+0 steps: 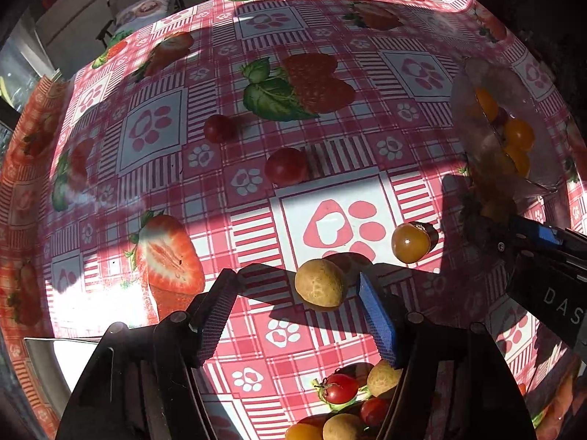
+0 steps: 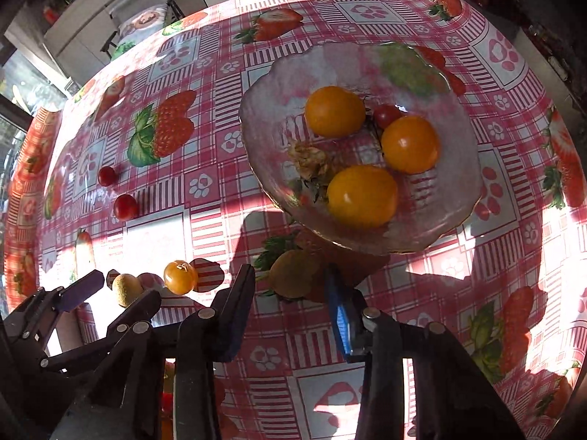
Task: Organize fruits
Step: 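Grasp a tan round fruit with the left tool while the right tool grasps a yellow-green fruit, then carry both fruits over the white tray and open both tools to drop them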
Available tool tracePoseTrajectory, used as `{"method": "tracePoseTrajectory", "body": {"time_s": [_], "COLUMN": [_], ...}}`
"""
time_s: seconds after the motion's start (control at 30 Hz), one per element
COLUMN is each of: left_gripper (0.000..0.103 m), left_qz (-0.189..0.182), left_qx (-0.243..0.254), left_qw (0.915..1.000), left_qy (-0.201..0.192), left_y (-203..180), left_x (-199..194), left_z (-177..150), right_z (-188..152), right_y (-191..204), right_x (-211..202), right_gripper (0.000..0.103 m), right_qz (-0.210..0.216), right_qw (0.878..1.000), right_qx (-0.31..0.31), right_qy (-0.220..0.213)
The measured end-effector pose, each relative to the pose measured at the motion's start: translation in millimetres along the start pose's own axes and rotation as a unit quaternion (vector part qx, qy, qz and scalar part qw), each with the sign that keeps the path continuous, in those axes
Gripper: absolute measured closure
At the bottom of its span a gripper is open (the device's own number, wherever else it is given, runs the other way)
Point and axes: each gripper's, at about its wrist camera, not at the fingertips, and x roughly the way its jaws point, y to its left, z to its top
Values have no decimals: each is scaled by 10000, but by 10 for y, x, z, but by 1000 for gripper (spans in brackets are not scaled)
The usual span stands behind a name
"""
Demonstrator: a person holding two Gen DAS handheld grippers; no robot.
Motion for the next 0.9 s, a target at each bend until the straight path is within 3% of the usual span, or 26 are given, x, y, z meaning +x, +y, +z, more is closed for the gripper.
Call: {"method": "tracePoseTrajectory", "body": {"time_s": [0.1, 0.13, 0.17, 0.47, 0.9], "left_gripper": [53, 67, 74, 74, 74], "left_qz": [-116, -152, -188, -446, -478], "left_qx": [35, 90, 134, 51, -353], "left_qw": [9999, 9998, 9997, 9989, 9978], "left_qy": [-24, -48, -39, -108, -299], "left_y": [-15, -33, -48, 44, 503], "left_x": [-10, -23, -32, -262, -696], "left_z": [11, 16, 21, -99, -544], "right_z": [-7, -14, -27, -269, -666], "right_y": [-2, -2, -7, -68, 116], "right_x": [0, -5, -16, -209, -430], "right_gripper": [74, 74, 74, 74, 74], "right_qz": [115, 132, 146, 409, 663], "right_qw": [9999, 9999, 9998, 9991, 9971], "right_qx": [-64, -79, -82, -24, -90], "right_qy": [37, 44, 44, 147, 363]}}
